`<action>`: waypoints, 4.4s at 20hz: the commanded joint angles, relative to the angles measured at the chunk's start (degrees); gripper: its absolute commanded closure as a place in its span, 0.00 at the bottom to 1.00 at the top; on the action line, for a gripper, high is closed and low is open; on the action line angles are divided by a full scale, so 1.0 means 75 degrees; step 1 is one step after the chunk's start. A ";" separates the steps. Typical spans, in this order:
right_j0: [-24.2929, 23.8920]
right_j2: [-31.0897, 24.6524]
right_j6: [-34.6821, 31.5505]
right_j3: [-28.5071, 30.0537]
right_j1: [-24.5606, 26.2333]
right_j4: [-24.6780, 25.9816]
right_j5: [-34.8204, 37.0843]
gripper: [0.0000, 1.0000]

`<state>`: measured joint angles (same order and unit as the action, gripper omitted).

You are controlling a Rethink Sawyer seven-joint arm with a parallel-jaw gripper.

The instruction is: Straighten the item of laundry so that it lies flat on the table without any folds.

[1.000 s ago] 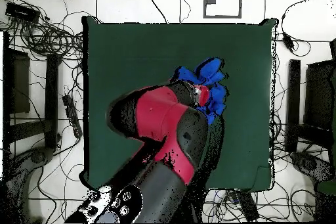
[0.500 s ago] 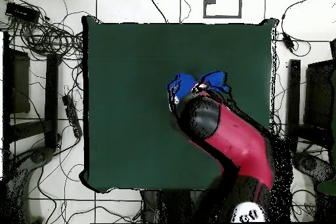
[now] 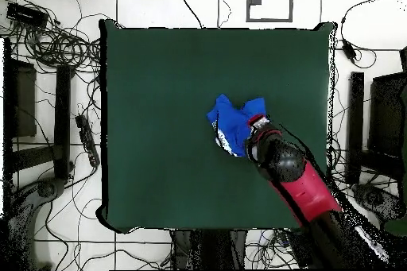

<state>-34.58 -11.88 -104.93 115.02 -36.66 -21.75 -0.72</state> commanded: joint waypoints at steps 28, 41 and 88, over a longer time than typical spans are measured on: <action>0.4094 0.3749 0.0208 -0.2728 0.1636 0.1856 -0.1417 1.00; 0.2720 0.3391 -0.0025 -0.4020 0.2475 0.3209 -0.1789 1.00; 0.4141 0.4421 -0.1301 -0.4397 0.2187 0.2329 0.1443 0.00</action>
<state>-6.02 22.67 -104.93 83.66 -22.28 -1.05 3.50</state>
